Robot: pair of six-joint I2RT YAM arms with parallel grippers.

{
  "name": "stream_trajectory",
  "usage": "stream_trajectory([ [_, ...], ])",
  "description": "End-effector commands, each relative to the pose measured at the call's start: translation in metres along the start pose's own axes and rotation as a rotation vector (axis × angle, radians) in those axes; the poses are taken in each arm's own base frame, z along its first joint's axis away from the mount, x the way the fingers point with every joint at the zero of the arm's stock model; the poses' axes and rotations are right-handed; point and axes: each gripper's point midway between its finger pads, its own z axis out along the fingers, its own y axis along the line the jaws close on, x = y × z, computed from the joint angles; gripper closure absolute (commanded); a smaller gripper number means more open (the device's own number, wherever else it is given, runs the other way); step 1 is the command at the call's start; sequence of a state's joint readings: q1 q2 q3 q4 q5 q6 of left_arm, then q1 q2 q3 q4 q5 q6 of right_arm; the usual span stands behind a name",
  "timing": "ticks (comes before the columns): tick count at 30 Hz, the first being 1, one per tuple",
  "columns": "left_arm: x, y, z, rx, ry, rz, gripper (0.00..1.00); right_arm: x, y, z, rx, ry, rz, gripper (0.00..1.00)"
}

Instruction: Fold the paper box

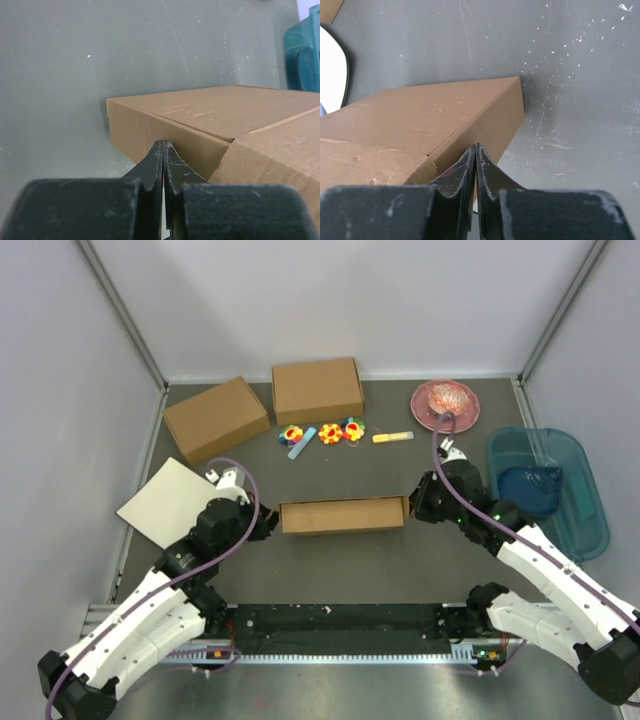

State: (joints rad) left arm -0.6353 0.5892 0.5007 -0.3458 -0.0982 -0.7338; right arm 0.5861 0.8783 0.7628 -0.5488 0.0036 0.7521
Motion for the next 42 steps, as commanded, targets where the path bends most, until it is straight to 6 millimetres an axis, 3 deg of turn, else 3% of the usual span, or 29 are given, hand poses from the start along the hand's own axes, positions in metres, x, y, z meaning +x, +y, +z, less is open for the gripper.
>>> stream_trajectory([
  [1,-0.018,-0.048,-0.007,0.168,-0.003,-0.024,1.0,-0.019,0.047,-0.005,-0.146,-0.007,0.045,0.95],
  [7,-0.017,-0.033,0.002,0.1,-0.016,-0.005,1.0,-0.017,0.036,0.005,-0.097,-0.009,0.027,0.93],
  [14,-0.03,-0.007,0.008,-0.035,-0.081,0.022,0.86,-0.021,0.015,0.007,-0.034,-0.038,0.015,0.76],
  [20,-0.039,0.006,0.007,-0.107,-0.116,0.023,0.76,-0.028,0.007,0.006,0.014,-0.058,-0.022,0.69],
  [29,-0.056,0.021,-0.008,-0.188,-0.189,0.036,0.61,-0.052,-0.01,-0.023,0.121,-0.154,-0.093,0.65],
  [37,-0.068,0.033,-0.023,-0.261,-0.235,0.041,0.55,-0.088,-0.014,-0.066,0.209,-0.281,-0.164,0.61],
  [42,-0.083,0.037,-0.043,-0.284,-0.309,0.023,0.52,-0.094,0.006,-0.086,0.095,-0.315,-0.214,0.59],
])
